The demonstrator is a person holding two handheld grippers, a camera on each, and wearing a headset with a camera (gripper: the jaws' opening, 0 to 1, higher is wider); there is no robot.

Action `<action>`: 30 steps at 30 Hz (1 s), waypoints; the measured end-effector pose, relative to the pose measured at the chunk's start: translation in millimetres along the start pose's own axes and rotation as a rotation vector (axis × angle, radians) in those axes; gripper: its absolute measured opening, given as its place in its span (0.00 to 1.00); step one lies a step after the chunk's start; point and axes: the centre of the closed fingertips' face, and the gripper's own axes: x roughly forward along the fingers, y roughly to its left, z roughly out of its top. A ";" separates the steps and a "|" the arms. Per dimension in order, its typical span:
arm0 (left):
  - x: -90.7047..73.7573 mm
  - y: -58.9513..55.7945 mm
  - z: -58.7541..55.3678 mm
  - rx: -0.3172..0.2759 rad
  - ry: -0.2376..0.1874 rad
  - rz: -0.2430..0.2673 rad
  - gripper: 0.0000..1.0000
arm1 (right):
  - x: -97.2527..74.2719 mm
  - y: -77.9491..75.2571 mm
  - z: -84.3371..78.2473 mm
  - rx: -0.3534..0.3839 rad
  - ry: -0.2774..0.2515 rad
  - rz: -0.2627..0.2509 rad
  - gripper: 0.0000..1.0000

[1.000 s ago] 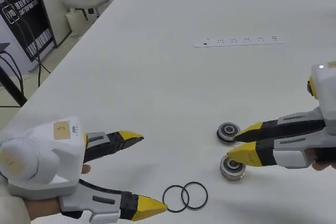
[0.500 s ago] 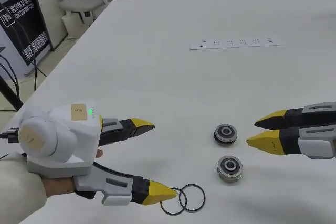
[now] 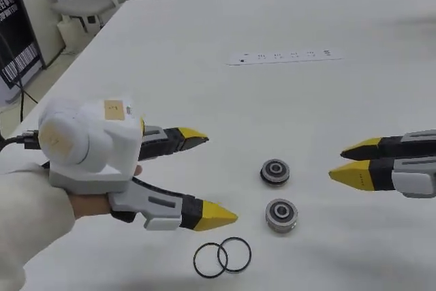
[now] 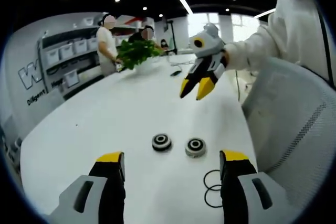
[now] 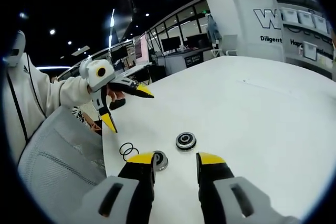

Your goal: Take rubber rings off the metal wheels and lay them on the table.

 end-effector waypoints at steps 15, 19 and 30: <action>34.5 25.7 24.1 0.003 -0.045 -0.018 0.56 | 29.8 -4.7 -9.3 0.024 0.028 0.031 0.27; 47.1 28.7 24.9 0.031 -0.040 -0.022 0.50 | 39.1 -8.7 -12.1 0.032 0.041 0.041 0.27; 79.9 39.1 12.1 0.010 0.003 -0.020 0.32 | 65.9 -17.4 -21.8 0.027 0.072 0.052 0.26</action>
